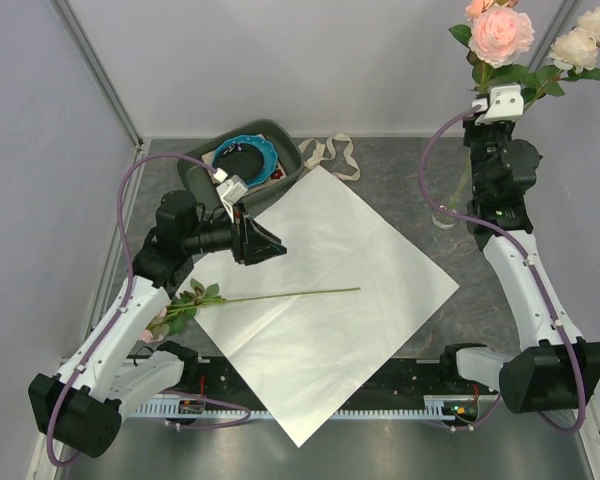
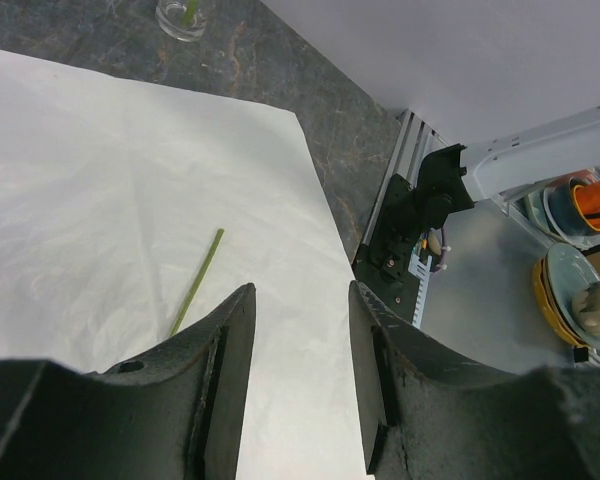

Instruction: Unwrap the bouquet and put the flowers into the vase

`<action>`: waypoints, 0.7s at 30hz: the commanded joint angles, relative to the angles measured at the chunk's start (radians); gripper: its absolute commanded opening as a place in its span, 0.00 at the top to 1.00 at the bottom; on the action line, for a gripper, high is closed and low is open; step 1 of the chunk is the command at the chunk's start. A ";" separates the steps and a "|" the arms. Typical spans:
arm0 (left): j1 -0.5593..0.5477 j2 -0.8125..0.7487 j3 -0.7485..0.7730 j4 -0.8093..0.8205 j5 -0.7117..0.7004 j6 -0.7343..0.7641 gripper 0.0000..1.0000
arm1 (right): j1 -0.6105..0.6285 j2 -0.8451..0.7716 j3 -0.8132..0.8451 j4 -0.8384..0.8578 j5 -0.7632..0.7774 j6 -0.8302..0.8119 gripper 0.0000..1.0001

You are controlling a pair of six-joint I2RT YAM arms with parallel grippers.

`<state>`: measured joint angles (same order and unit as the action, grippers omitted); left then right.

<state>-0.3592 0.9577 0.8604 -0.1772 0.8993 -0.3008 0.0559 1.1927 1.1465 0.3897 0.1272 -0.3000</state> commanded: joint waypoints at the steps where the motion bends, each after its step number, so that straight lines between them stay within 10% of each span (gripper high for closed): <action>1: 0.006 0.004 -0.004 0.036 0.027 0.011 0.50 | -0.004 0.010 -0.021 0.087 -0.020 0.002 1.00; 21: 0.006 0.013 -0.008 0.035 0.024 0.009 0.50 | -0.031 0.051 -0.103 0.170 -0.014 0.015 1.00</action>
<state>-0.3592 0.9691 0.8604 -0.1772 0.8997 -0.3008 0.0330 1.2407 1.0611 0.4816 0.1280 -0.2985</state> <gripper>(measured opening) 0.494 0.031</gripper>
